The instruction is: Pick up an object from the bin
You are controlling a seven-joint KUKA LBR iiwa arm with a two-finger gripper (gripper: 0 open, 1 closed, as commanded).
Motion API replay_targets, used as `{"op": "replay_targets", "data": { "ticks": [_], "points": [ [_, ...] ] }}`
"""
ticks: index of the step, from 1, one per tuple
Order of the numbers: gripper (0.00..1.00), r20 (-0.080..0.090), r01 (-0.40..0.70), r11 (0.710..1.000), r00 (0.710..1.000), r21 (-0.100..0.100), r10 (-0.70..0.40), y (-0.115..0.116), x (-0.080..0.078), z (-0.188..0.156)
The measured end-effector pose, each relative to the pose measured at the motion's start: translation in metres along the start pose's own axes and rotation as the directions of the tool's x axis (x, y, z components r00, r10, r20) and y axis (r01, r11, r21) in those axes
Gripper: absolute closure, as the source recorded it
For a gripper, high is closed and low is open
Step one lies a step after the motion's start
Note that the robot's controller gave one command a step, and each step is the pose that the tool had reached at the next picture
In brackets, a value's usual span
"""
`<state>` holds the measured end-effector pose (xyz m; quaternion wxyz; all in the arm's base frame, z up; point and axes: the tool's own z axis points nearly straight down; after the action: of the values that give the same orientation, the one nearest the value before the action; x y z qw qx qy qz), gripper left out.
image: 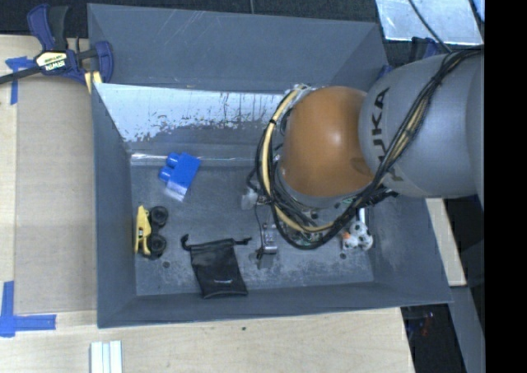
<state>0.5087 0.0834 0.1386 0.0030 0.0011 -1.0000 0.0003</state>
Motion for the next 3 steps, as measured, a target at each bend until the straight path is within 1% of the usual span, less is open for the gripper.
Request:
{"op": "replay_targets", "data": {
  "ticks": [1,2,3],
  "points": [
    [0.0,0.008,-0.003,1.0,1.0,-0.001,0.003,0.0,-0.002,-0.005],
    [0.0,0.012,-0.031,1.0,0.999,-0.003,0.031,0.049,-0.001,0.058],
    [0.0,0.011,-0.107,0.994,0.994,-0.002,0.107,0.049,0.002,0.032]
  ]
}}
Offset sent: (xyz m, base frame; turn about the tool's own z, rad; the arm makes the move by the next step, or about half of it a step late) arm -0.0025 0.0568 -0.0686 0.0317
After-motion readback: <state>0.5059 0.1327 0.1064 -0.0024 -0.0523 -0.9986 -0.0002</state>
